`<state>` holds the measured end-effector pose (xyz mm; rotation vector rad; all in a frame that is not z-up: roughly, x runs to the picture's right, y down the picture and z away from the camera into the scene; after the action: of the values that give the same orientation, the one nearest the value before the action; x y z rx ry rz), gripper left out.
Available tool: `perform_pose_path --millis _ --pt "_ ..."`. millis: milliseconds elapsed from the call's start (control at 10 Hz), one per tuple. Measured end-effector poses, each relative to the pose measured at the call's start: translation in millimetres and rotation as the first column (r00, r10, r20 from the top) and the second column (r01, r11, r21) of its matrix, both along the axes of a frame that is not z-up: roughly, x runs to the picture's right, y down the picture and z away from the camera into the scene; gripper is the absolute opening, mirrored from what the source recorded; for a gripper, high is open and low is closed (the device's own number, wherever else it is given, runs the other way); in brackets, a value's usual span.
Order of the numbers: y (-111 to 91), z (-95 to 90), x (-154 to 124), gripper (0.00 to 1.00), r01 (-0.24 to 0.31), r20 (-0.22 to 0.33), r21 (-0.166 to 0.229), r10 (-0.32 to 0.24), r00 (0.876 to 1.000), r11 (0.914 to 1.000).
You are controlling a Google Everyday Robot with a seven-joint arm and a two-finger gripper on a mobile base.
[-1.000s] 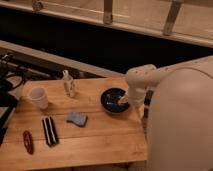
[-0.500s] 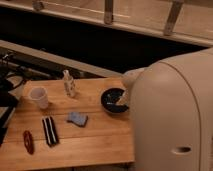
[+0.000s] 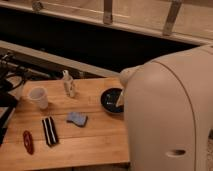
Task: Drag the ceramic bowl in a circle
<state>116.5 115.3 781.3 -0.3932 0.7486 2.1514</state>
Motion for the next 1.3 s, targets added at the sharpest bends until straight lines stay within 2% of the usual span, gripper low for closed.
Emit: perform_pose_path --millis 100,300,500,700,1000,1200,1300 --pt "-2.8 2.8 1.4 0.73 0.015 0.015 -0.003 -0.015 1.0 0.9999" --pt "-14.2 24.4 -9.7 0.73 0.05 0.057 -0.026 -0.048 0.997 0.9984" --pt "-21.1 66.1 -18.2 0.73 0.063 0.105 -0.082 -0.055 0.993 0.9946" --pt "-20.4 89.1 -13.5 0.73 0.052 0.135 -0.137 -0.034 0.99 0.9892" --pt "-15.2 98.1 -2.3 0.73 0.028 0.11 -0.166 -0.009 0.994 0.9857" --pt "-5.0 98.0 13.9 0.73 -0.015 0.083 -0.201 0.032 0.996 0.9794" --pt "1.2 96.5 21.5 0.73 -0.035 0.076 -0.228 0.053 0.996 0.9731"
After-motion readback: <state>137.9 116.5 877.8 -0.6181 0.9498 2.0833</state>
